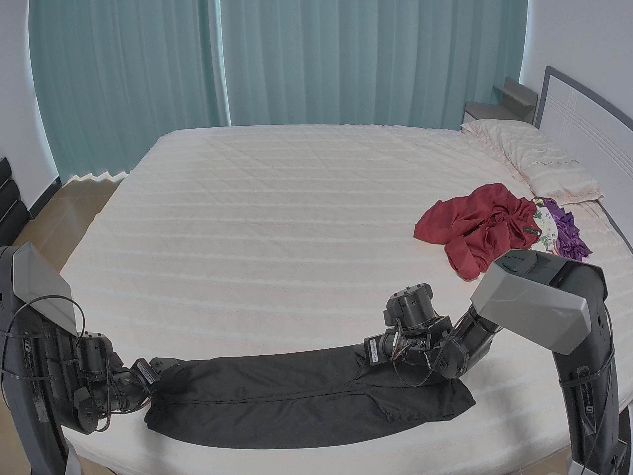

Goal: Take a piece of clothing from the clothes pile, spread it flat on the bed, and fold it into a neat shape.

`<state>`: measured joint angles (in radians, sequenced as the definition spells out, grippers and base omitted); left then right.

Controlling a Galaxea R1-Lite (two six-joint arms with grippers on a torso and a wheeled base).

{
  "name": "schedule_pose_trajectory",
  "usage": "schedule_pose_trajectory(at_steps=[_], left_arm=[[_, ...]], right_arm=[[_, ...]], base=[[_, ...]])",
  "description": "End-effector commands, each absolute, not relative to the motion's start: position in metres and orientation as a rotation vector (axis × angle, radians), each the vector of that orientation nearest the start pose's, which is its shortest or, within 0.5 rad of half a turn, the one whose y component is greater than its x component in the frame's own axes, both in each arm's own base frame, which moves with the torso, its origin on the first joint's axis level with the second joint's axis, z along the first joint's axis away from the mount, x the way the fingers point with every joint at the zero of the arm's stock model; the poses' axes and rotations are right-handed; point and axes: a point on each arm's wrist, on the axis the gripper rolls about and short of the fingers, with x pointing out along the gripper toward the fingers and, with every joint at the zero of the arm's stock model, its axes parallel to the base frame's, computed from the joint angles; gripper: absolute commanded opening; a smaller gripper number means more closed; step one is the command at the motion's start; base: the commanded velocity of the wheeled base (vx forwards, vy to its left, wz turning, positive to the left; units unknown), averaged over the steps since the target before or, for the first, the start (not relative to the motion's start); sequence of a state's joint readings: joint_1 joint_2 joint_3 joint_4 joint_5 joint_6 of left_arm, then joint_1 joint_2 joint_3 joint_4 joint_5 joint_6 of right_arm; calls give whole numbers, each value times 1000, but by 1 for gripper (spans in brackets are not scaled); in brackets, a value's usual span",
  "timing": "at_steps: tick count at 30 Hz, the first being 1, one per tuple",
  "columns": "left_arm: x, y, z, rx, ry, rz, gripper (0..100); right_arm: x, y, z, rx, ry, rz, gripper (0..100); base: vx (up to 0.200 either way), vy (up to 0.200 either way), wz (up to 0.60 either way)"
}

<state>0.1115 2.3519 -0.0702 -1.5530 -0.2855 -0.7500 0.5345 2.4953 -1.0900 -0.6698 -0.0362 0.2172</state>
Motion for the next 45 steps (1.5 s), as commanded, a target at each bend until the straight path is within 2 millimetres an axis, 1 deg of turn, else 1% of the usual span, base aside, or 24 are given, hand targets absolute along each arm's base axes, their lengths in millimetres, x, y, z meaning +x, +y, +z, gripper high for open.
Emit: schedule_pose_trajectory(at_steps=[1, 8, 9, 13, 20, 28, 32, 35, 37, 41, 42, 45], left_arm=[[230, 20, -36, -858, 740, 107, 100], [231, 20, -36, -858, 738, 107, 100], [231, 20, -36, -858, 738, 107, 100], [231, 20, -36, -858, 738, 107, 100], [231, 20, -36, -860, 738, 107, 100], [231, 20, -36, -858, 739, 105, 100], [231, 20, -36, -858, 738, 107, 100], [231, 20, -36, -858, 738, 107, 100], [230, 20, -36, -858, 740, 107, 100], [231, 20, -36, -858, 738, 107, 100], [230, 20, -36, -858, 740, 107, 100], [230, 20, -36, -858, 740, 107, 100]], right_arm=[[360, 213, -49, -4, 760, 397, 100], [357, 214, -51, -5, 772, 401, 100], [356, 214, -52, -10, 781, 403, 0], [355, 216, -57, -14, 792, 403, 0], [356, 217, -55, -9, 778, 407, 0], [361, 220, -46, 9, 723, 410, 0], [363, 226, -43, 23, 660, 431, 0], [360, 229, -46, 17, 658, 441, 0], [360, 230, -49, 12, 663, 443, 0], [359, 230, -51, 7, 672, 442, 0], [359, 230, -51, 6, 675, 441, 100], [359, 230, -53, 9, 671, 442, 100]], base=[[0, 0, 0], [0, 0, 0], [0, 0, 0], [0, 0, 0], [0, 0, 0], [0, 0, 0], [0, 0, 0], [0, 0, 0], [0, 0, 0], [0, 0, 0], [0, 0, 0], [0, 0, 0]])
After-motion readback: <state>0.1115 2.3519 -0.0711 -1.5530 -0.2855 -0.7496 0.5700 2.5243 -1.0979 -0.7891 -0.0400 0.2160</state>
